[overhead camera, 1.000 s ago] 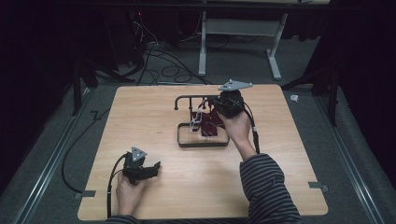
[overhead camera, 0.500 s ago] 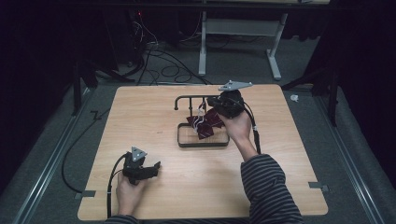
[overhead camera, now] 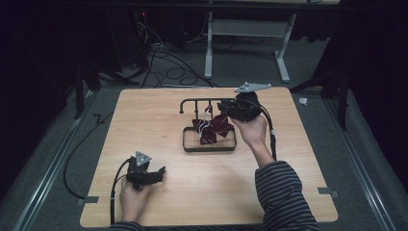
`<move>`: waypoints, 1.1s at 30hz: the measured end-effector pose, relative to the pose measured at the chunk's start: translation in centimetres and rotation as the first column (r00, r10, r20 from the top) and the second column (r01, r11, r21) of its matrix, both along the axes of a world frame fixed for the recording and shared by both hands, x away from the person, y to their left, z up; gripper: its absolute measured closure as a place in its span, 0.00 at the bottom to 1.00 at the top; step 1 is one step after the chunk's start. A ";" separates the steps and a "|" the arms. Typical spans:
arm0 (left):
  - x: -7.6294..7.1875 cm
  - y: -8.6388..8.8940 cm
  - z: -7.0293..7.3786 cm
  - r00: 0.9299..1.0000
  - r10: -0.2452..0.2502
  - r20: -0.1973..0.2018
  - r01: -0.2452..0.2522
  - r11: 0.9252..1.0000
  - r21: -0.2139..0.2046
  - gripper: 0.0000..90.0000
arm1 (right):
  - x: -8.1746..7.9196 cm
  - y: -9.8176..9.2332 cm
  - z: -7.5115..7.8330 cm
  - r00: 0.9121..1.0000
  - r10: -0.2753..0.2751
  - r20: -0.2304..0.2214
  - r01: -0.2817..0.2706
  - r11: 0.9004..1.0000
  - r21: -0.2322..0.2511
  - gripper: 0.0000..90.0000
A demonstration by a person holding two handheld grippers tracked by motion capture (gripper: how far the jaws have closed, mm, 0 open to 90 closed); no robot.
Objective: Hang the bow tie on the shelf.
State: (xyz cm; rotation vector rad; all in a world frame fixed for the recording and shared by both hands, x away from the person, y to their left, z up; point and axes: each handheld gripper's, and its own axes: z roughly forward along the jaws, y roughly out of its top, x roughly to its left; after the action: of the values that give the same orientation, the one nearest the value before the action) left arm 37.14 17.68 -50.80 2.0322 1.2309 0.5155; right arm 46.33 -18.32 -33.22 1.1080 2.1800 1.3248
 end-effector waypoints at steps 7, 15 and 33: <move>0.0 0.0 0.0 1.000 0.000 0.000 0.000 1.000 0.000 0.22 | -0.8 -1.5 0.2 1.000 -0.021 -0.011 0.021 1.000 0.023 0.83; -0.1 0.0 0.0 1.000 -0.002 -0.001 0.002 1.000 -0.001 0.22 | -2.0 -3.0 -0.2 0.999 -0.033 -0.017 0.033 0.999 0.018 0.82; -0.1 0.1 0.0 1.000 -0.004 -0.002 0.004 1.000 0.000 0.22 | -3.5 -6.0 -0.3 0.998 -0.065 -0.016 0.066 0.997 0.043 0.81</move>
State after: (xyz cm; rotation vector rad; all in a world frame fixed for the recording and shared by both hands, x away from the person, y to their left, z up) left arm 37.02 17.75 -50.78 2.0356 1.2281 0.5120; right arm 42.79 -24.30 -33.52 1.1991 2.1158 1.3454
